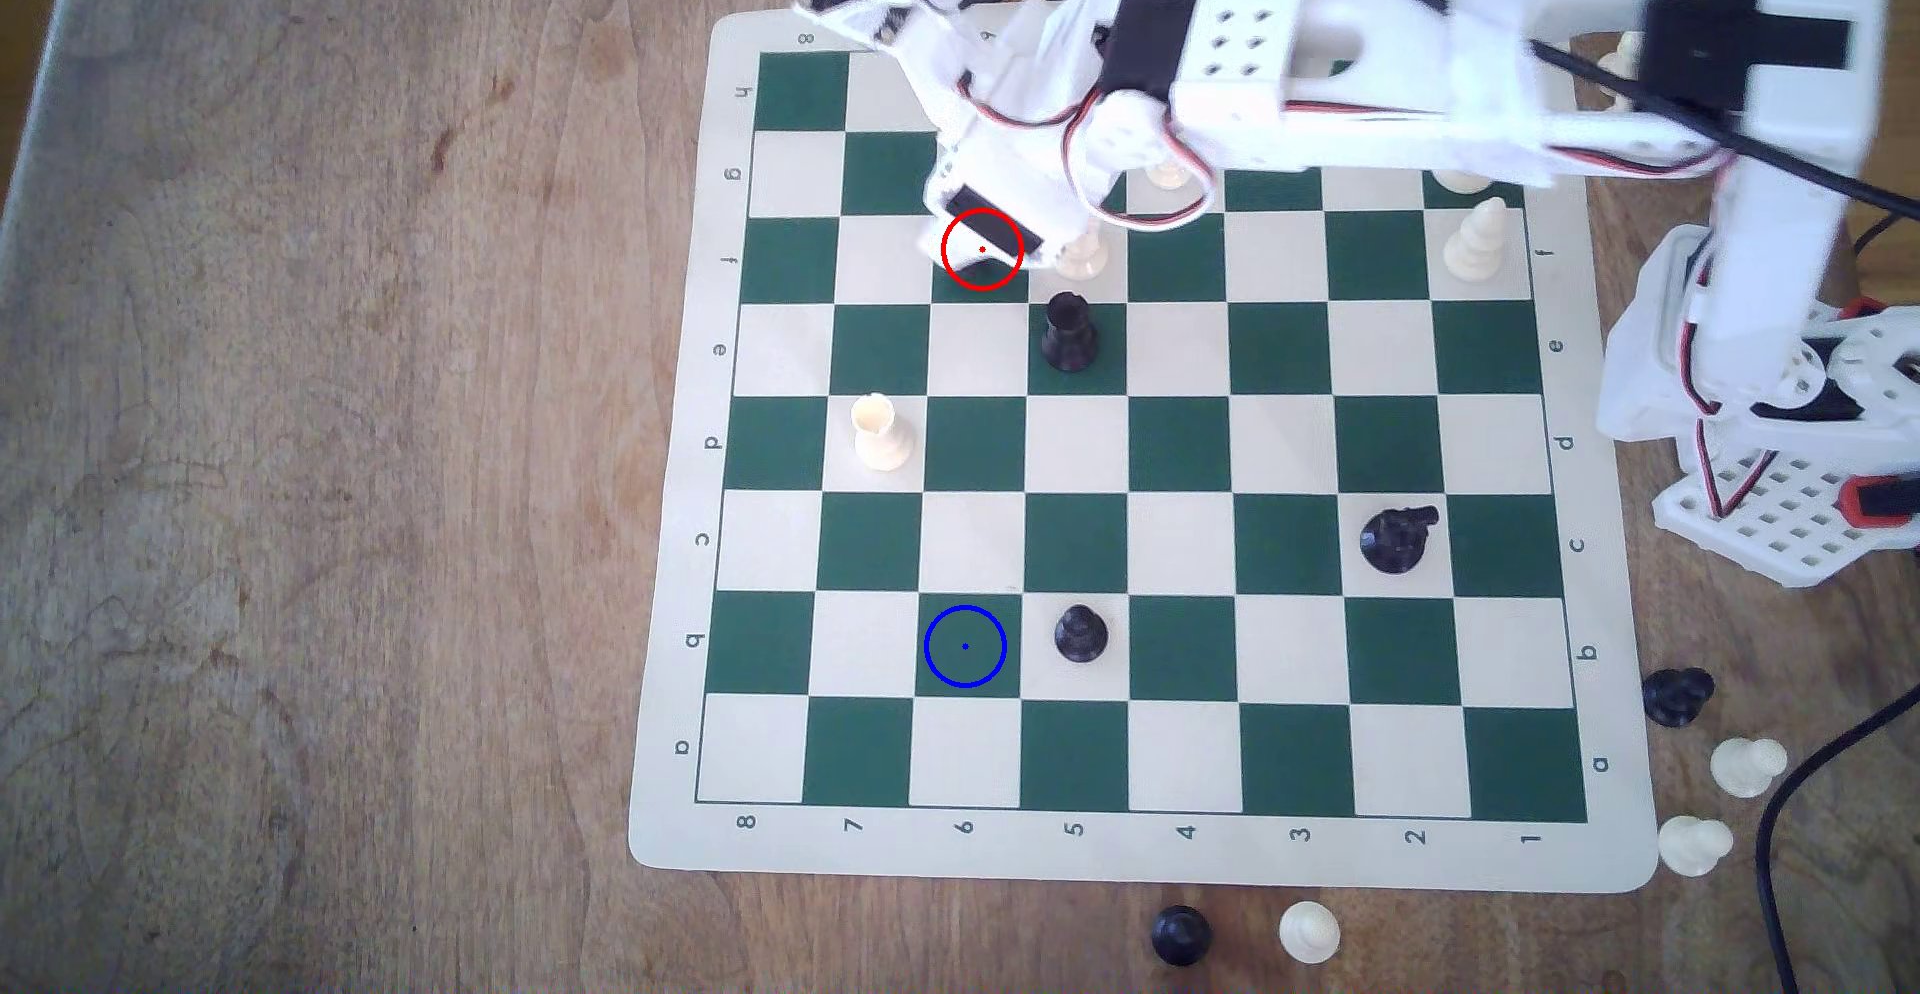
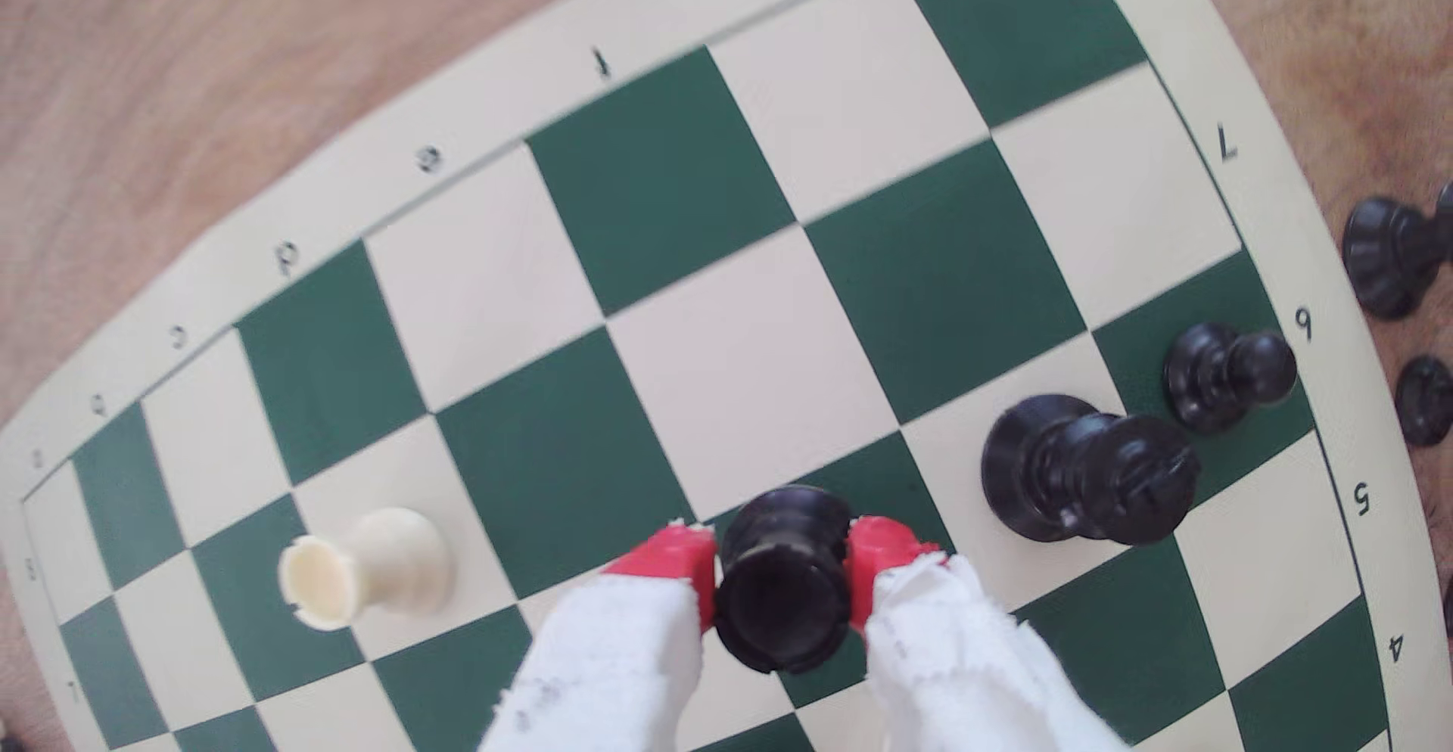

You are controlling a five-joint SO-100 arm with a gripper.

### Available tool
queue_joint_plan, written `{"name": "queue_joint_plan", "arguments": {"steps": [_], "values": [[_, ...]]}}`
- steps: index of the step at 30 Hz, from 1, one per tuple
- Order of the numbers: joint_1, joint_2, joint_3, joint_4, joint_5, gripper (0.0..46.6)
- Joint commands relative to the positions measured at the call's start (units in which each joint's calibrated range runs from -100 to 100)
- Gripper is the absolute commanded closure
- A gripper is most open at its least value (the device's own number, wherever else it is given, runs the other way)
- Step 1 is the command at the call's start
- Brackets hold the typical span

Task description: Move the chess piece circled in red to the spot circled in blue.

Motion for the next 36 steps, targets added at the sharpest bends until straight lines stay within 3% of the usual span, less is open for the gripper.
{"name": "queue_joint_plan", "arguments": {"steps": [1,8,16,28,36], "values": [[-2.4,-15.4,3.4,-0.5,0.2,45.0],[-13.7,-27.2,15.6,-0.7,0.5,45.3],[-24.2,-19.1,16.2,-7.2,1.8,45.5],[-22.5,-8.3,11.3,-11.2,1.5,45.6],[-24.5,-2.9,5.7,-11.2,0.8,45.7]]}}
